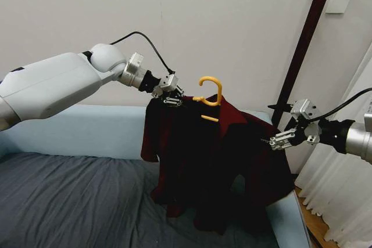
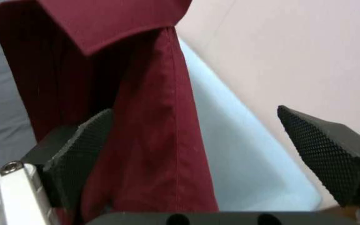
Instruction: Pick up the clothes from the sofa and hang them on the clothes hanger.
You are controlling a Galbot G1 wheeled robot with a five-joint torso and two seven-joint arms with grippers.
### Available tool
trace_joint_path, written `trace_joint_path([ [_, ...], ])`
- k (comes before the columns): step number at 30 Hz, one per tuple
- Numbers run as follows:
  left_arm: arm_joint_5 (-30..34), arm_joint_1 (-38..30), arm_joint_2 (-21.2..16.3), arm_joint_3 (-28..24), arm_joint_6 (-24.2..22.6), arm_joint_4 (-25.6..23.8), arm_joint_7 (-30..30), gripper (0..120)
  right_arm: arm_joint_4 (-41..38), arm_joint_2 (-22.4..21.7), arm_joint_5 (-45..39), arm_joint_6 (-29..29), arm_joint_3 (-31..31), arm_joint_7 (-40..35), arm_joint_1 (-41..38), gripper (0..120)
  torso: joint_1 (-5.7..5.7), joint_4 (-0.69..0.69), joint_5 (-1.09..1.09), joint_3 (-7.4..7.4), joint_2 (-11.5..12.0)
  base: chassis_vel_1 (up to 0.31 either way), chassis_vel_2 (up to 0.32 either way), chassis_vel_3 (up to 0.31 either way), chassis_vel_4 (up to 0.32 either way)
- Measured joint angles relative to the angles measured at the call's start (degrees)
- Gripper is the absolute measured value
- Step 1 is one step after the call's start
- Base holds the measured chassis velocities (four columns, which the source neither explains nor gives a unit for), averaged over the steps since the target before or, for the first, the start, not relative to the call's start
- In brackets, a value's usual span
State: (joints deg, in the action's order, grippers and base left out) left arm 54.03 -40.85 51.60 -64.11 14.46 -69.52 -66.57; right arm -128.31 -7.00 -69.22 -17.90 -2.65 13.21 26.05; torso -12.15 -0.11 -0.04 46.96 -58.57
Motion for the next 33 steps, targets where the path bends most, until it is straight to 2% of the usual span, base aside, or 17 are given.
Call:
trace_joint_path([
  [6,-0.4,0.6,-0.5,1.2,-2.7,-2.8,0.9,2,-1.4,-0.4,-4.2,-2.0,-0.2,-1.2,0.6,100,0.0,0.06,-0.01,0.0,0.0,0.0,0.0,0.0,0.0],
  [13,-0.2,0.9,-0.8,1.4,-4.3,-5.8,2.1,2,-2.7,0.3,-8.0,-3.2,-0.2,-3.5,0.7,100,0.0,0.03,0.0,0.0,0.0,0.0,0.0,0.0,0.0],
  [16,-0.2,0.9,-1.3,1.5,-4.5,-6.9,2.2,2,-3.2,0.7,-7.9,-3.9,0.5,-4.4,0.7,95,0.0,0.03,-0.01,0.0,0.0,0.0,0.0,0.0,0.0],
  [17,-0.2,0.9,-1.5,1.5,-4.5,-7.3,2.2,2,-3.3,0.8,-7.9,-4.1,0.8,-4.7,0.7,90,0.0,0.04,-0.01,0.0,0.0,0.0,0.0,0.0,0.0],
  [18,-0.2,0.9,-1.5,1.5,-4.5,-7.3,2.2,2,-3.3,0.8,-7.9,-4.1,0.8,-4.7,0.7,90,0.0,0.04,-0.01,0.0,0.0,0.0,0.0,0.0,0.0],
  [21,-0.4,0.9,-1.9,1.5,-4.5,-8.6,2.3,2,-3.5,0.6,-9.1,-4.3,1.0,-4.8,0.6,74,0.0,0.04,-0.01,0.0,0.0,0.0,0.0,0.0,0.0],
  [23,-0.6,0.9,-2.0,1.4,-4.6,-9.0,2.7,2,-3.7,0.5,-9.9,-4.5,0.9,-4.8,0.6,71,0.0,0.03,-0.01,0.0,0.0,0.0,0.0,0.0,0.0],
  [27,-1.5,1.0,-2.3,1.4,-4.9,-10.6,3.6,2,-4.4,0.1,-11.4,-5.2,0.7,-4.7,0.6,52,0.0,0.04,-0.01,0.0,0.0,0.0,0.0,0.0,0.0],
  [28,-1.5,1.0,-2.3,1.4,-4.9,-10.6,3.6,2,-4.4,0.1,-11.4,-5.2,0.7,-4.7,0.6,52,0.0,0.04,-0.01,0.0,0.0,0.0,0.0,0.0,0.0],
  [31,-1.9,1.2,-2.1,1.4,-4.9,-10.7,4.0,2,-4.9,0.0,-11.4,-5.1,1.1,-4.4,0.5,39,0.01,0.03,-0.02,0.0,0.0,0.0,0.0,0.0,0.0],
  [33,-2.0,1.2,-2.0,1.4,-4.9,-10.5,4.0,2,-5.0,0.0,-11.4,-4.9,1.1,-4.4,0.5,34,0.0,0.03,-0.01,0.0,0.0,0.0,0.0,0.0,0.0],
])
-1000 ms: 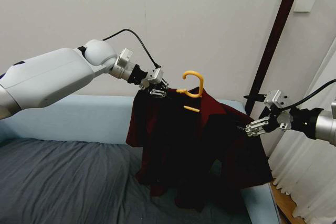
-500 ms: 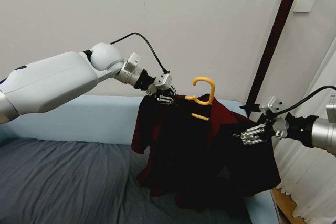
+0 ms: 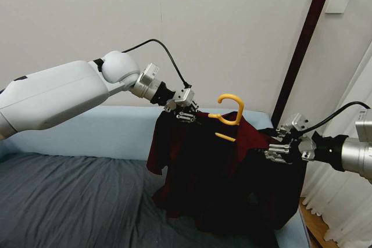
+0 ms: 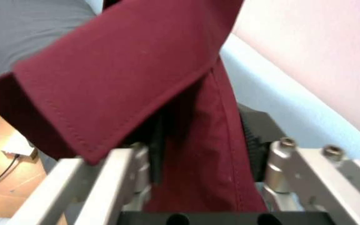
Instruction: Pick up the clothes from the sofa and hang them on the clothes hanger.
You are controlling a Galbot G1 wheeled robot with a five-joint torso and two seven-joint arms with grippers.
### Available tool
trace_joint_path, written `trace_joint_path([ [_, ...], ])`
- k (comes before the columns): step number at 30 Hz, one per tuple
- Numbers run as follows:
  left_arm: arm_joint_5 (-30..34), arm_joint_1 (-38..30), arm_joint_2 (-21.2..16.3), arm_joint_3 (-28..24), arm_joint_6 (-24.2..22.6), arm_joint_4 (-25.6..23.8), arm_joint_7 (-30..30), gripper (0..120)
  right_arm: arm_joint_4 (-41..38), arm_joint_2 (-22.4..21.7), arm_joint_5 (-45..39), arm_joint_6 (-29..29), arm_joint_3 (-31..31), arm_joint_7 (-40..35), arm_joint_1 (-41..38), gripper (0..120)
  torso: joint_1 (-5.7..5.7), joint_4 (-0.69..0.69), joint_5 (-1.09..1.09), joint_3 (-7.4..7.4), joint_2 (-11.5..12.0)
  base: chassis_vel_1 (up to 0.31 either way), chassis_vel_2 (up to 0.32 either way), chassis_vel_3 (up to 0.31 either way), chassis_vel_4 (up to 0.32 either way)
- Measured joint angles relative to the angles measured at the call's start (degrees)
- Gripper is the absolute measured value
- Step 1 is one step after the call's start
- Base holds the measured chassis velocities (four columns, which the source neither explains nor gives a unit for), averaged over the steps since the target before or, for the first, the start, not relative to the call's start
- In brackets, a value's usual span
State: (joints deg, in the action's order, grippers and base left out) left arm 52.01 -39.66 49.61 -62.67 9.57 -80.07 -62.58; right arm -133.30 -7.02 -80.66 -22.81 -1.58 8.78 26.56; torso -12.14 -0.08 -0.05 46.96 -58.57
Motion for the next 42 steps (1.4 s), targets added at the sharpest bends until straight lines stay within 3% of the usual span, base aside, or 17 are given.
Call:
trace_joint_path([
  [7,-1.5,0.2,0.2,-0.2,0.9,0.8,0.7,2,-0.6,0.6,1.3,2.2,0.8,-1.6,0.0,10,0.0,0.01,0.01,0.0,0.0,0.0,0.0,0.0,0.0],
  [21,-2.1,1.0,0.4,0.7,1.4,1.3,4.2,2,-0.8,1.9,2.2,3.0,1.6,-2.0,0.2,7,0.0,0.0,0.0,0.0,0.0,0.0,0.0,0.0,0.0],
  [31,0.1,3.8,-3.0,2.7,2.2,-2.7,11.8,34,1.8,4.5,2.1,2.9,4.7,-5.4,-0.7,7,0.0,0.01,0.0,0.01,0.0,0.0,0.0,0.0,0.0],
  [41,2.0,13.0,-9.2,9.9,2.4,-8.2,16.3,74,3.0,4.7,2.2,2.2,4.6,-9.2,-0.9,7,0.0,0.01,-0.01,0.0,0.0,0.0,0.0,0.0,0.0],
  [42,2.0,13.0,-9.2,9.9,2.4,-8.2,16.3,74,3.0,4.7,2.2,2.2,4.6,-9.2,-0.9,7,0.0,0.01,-0.01,0.0,0.0,0.0,0.0,0.0,0.0],
])
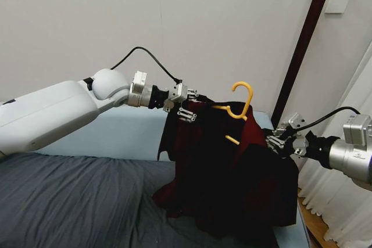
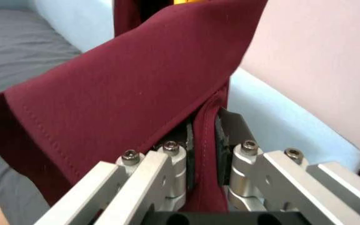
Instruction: Pick up the clothes from the sofa and hang them on the clothes hanger.
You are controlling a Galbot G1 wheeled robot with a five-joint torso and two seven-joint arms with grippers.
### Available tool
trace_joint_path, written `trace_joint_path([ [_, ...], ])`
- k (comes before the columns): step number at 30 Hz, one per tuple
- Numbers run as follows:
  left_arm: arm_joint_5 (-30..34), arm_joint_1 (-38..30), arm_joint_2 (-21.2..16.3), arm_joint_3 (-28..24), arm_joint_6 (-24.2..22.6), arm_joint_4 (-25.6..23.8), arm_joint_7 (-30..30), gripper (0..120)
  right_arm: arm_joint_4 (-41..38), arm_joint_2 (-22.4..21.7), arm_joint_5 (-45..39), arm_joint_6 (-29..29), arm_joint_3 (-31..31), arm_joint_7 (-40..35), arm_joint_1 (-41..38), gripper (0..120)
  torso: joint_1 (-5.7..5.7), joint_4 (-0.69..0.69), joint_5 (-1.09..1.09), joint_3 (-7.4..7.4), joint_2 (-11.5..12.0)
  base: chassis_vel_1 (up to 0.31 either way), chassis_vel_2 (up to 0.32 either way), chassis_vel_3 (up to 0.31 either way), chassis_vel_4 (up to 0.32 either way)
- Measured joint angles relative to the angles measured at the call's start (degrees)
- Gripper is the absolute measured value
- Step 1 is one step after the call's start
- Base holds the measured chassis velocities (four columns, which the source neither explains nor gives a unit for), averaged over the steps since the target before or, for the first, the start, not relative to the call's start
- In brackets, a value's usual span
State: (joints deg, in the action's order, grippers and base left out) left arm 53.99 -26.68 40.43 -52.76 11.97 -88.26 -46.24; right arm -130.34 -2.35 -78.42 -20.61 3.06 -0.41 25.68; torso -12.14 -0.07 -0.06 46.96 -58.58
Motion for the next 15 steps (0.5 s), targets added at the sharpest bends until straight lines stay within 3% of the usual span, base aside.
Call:
trace_joint_path([
  [4,0.2,5.1,-3.3,4.2,0.0,-3.8,4.0,92,1.0,0.5,-0.9,-0.8,-0.4,-1.3,-0.3,7,0.0,-0.01,0.01,0.0,0.0,0.0,0.0,0.0,0.0],
  [8,-0.1,8.7,-5.1,7.8,-0.5,-6.8,7.7,98,1.2,1.2,-2.1,-1.8,-1.4,-2.9,-0.4,7,0.0,0.0,0.01,0.0,0.0,0.0,0.0,0.0,0.0],
  [9,-0.1,12.9,-6.4,12.0,-1.4,-9.7,12.1,100,1.2,1.6,-2.9,-2.7,-2.3,-4.3,-0.3,7,0.0,0.0,0.01,0.0,0.0,0.0,0.0,0.0,0.0],
  [10,-0.1,12.9,-6.4,12.0,-1.4,-9.7,12.1,100,1.2,1.6,-2.9,-2.7,-2.3,-4.3,-0.3,7,0.0,0.0,0.01,0.0,0.0,0.0,0.0,0.0,0.0],
  [14,-0.3,27.8,-8.0,24.6,-4.1,-17.4,27.0,100,0.7,3.4,-5.1,-3.6,-3.9,-8.7,-0.5,7,0.0,0.0,0.0,0.0,0.0,0.0,0.0,0.0,0.0],
  [15,-0.3,27.8,-8.0,24.6,-4.1,-17.4,27.0,100,0.7,3.4,-5.1,-3.6,-3.9,-8.7,-0.5,7,0.0,0.0,0.0,0.0,0.0,0.0,0.0,0.0,0.0],
])
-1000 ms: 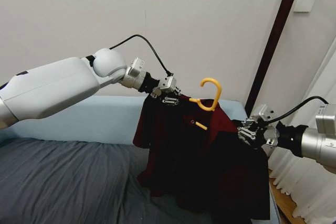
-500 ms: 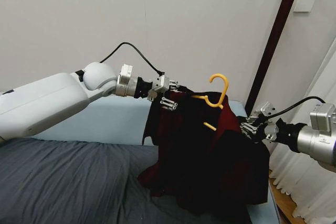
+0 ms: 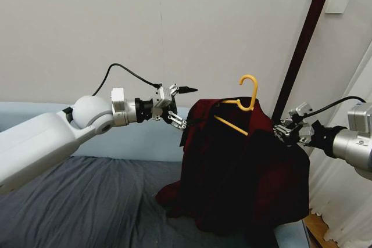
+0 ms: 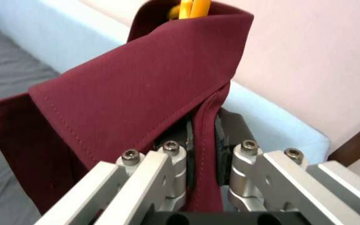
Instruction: Pick up the clothes from the sofa and hang them on the clothes hanger.
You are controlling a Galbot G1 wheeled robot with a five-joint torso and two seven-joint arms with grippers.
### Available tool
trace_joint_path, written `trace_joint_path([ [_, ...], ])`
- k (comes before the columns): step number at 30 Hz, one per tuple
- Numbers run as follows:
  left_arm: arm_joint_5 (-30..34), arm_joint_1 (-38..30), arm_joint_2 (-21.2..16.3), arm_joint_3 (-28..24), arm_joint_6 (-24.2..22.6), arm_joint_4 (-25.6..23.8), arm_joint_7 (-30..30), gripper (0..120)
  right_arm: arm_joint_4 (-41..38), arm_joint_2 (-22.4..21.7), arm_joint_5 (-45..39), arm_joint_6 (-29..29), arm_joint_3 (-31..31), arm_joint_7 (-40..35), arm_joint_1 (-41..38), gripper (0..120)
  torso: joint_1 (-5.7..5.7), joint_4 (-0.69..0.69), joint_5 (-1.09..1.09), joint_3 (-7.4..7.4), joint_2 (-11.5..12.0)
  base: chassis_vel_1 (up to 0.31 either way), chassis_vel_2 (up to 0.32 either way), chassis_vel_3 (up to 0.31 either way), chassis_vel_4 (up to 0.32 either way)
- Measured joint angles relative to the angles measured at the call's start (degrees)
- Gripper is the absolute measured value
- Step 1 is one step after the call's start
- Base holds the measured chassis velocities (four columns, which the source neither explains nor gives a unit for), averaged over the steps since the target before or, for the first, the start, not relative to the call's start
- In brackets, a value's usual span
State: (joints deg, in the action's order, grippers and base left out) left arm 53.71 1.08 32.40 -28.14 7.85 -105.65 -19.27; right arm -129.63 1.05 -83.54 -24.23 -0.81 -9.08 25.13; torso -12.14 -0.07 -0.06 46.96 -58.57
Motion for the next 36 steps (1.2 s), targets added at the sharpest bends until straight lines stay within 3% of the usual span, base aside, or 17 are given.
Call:
trace_joint_path([
  [4,0.0,12.3,0.1,9.3,-3.6,-6.4,16.2,100,-1.2,1.9,-1.5,1.3,-1.8,-3.4,-0.1,7,0.0,-0.02,0.01,0.0,0.0,0.0,0.0,0.0,0.0],
  [5,0.0,12.3,0.1,9.3,-3.6,-6.4,16.2,100,-1.2,1.9,-1.5,1.3,-1.8,-3.4,-0.1,7,0.0,-0.02,0.01,0.0,0.0,0.0,0.0,0.0,0.0],
  [10,0.0,22.4,2.6,16.5,-8.0,-10.4,30.7,100,-3.7,4.1,-3.1,5.1,-2.6,-8.5,0.3,7,0.0,0.01,-0.01,0.0,0.0,0.0,0.0,0.0,0.0],
  [15,0.4,22.9,4.4,16.9,-8.7,-10.5,34.7,100,-4.9,5.6,-2.8,7.9,-2.1,-11.1,0.7,7,0.0,-0.02,0.02,0.0,0.0,0.0,0.0,0.0,0.0],
  [19,2.6,20.4,6.6,13.7,-10.5,-10.9,37.9,100,-5.9,7.5,-1.9,9.7,-1.8,-13.9,0.9,7,0.0,-0.01,0.02,0.0,0.0,0.0,0.0,0.0,0.0],
  [28,3.4,16.3,10.7,7.9,-11.2,-8.8,39.3,100,-6.6,7.0,-1.5,9.5,-1.9,-13.3,0.8,7,0.0,-0.01,0.02,0.0,0.0,0.0,0.0,0.0,0.0],
  [36,2.9,13.2,14.9,5.1,-11.1,-4.6,39.4,91,-7.4,7.0,-1.4,9.3,-1.7,-12.4,0.7,7,-0.01,-0.01,0.02,0.0,0.0,0.0,0.0,0.0,0.0],
])
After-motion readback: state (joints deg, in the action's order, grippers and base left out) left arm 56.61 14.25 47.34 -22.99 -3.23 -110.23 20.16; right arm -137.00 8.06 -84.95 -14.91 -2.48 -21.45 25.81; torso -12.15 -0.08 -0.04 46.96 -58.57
